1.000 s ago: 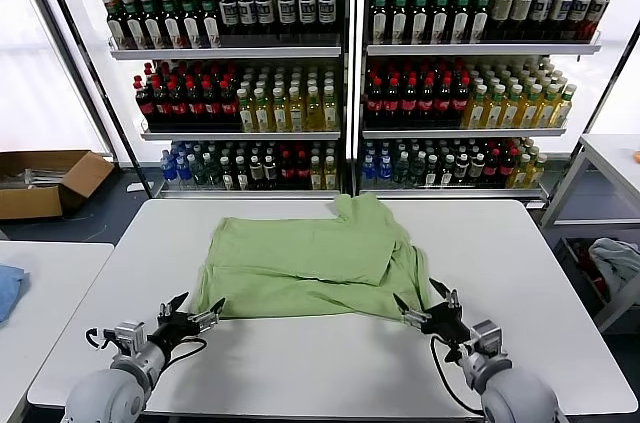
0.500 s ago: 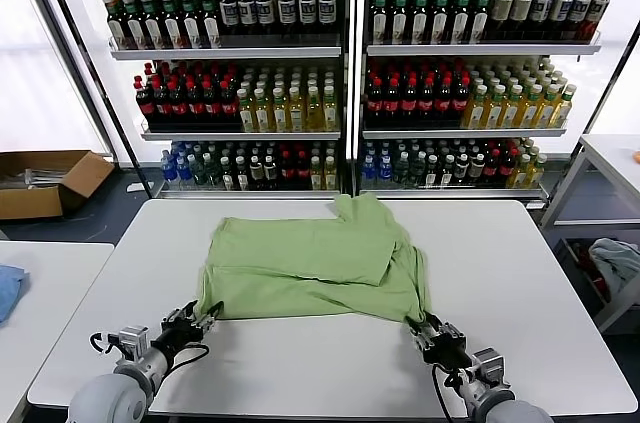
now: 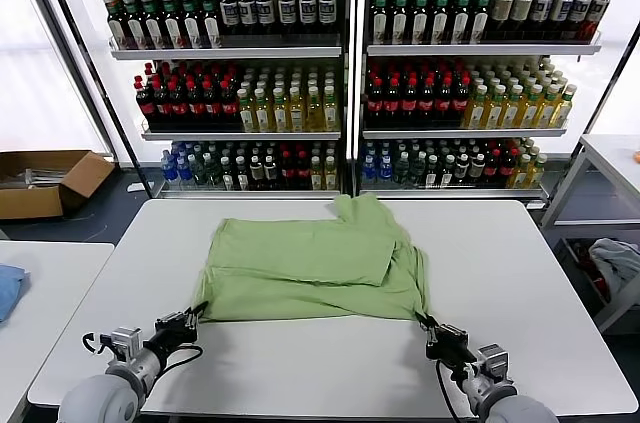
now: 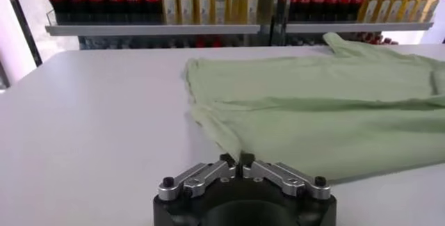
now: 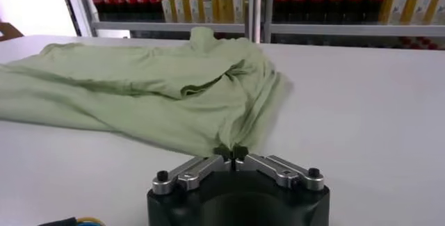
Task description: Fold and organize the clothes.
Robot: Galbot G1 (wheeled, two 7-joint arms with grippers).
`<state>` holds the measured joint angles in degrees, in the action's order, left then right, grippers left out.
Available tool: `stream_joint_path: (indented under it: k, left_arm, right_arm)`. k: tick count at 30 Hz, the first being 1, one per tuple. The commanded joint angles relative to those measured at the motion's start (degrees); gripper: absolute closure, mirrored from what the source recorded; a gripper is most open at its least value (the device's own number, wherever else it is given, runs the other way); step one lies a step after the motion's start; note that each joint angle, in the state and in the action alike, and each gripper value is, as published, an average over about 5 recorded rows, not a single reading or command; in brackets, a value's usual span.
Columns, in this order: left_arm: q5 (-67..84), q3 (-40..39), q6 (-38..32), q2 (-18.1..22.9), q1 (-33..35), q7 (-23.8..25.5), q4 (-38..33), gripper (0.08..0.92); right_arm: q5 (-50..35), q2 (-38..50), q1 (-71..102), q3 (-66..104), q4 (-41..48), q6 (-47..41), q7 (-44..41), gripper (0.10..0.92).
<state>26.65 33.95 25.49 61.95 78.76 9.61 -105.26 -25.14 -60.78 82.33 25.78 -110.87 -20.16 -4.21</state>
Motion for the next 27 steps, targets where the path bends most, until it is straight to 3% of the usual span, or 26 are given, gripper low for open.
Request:
stream_joint_path:
  k: [1, 16, 27]
  left_arm:
    - [0.2, 1.1, -0.3, -1.9, 2.1, 0.2, -1.7, 0.897]
    - [-2.0, 8.1, -0.6, -1.3, 14.3, 0.8, -11.2, 0.897]
    - [-4.6, 13.1, 0.0, 2.0, 27.0, 0.5, -19.3, 0.898]
  right_arm:
    - [-1.2, 2.5, 0.2, 1.5, 0.0, 0.3, -0.6, 0.908]
    - [0.5, 2.8, 19.4, 9.3, -13.5, 1.9, -3.0, 0.908]
    - [5.5, 0.6, 30.6, 10.3, -19.0, 3.3, -3.2, 0.908]
